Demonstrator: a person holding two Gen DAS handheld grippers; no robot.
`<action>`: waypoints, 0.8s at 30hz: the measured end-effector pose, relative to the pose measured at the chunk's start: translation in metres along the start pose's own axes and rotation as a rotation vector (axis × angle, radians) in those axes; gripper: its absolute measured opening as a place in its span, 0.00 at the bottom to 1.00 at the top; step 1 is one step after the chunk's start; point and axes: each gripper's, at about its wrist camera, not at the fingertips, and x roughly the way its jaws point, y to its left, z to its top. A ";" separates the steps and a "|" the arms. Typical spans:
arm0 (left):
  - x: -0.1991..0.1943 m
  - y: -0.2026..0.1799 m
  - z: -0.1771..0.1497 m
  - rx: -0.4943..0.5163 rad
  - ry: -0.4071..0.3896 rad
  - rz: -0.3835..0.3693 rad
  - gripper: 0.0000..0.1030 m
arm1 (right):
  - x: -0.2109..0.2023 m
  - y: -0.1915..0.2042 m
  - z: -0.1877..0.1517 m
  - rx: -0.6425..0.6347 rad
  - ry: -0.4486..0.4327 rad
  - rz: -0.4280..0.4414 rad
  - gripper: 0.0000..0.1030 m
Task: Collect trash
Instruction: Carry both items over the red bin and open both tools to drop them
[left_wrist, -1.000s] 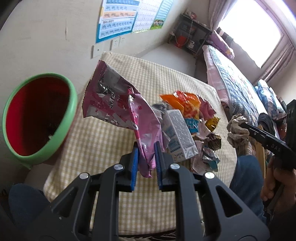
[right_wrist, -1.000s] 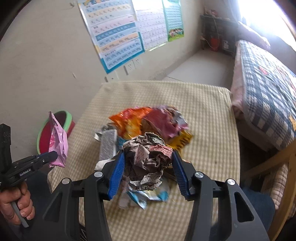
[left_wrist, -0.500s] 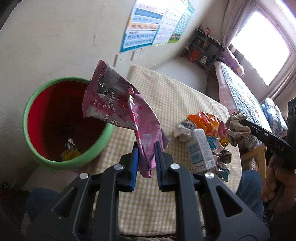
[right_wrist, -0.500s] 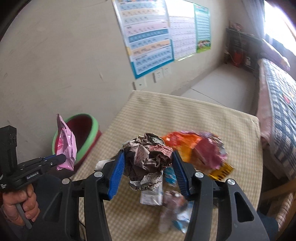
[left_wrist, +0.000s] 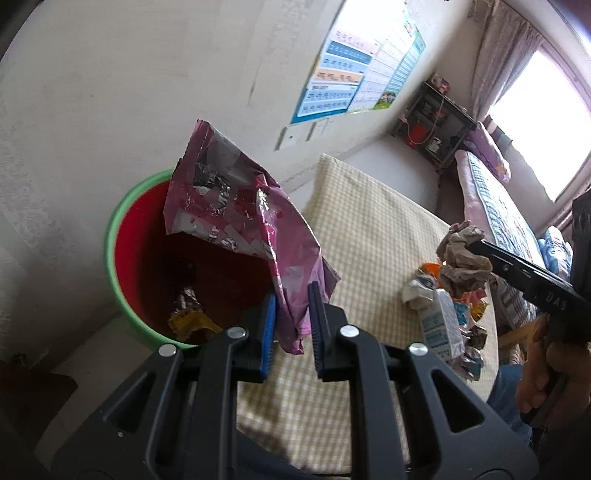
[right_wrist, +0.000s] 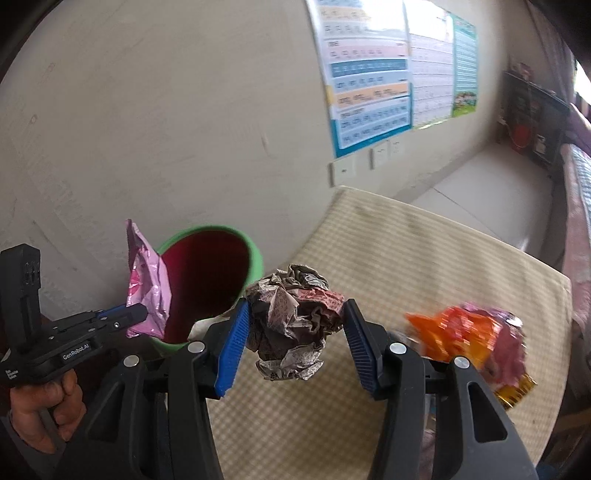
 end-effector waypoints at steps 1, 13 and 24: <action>-0.001 0.003 0.001 -0.002 -0.002 0.004 0.16 | 0.005 0.006 0.004 -0.009 0.003 0.008 0.49; 0.006 0.047 0.011 -0.030 0.017 0.030 0.16 | 0.068 0.064 0.034 -0.080 0.044 0.084 0.49; 0.024 0.077 0.011 -0.045 0.048 0.049 0.16 | 0.118 0.098 0.041 -0.111 0.103 0.122 0.50</action>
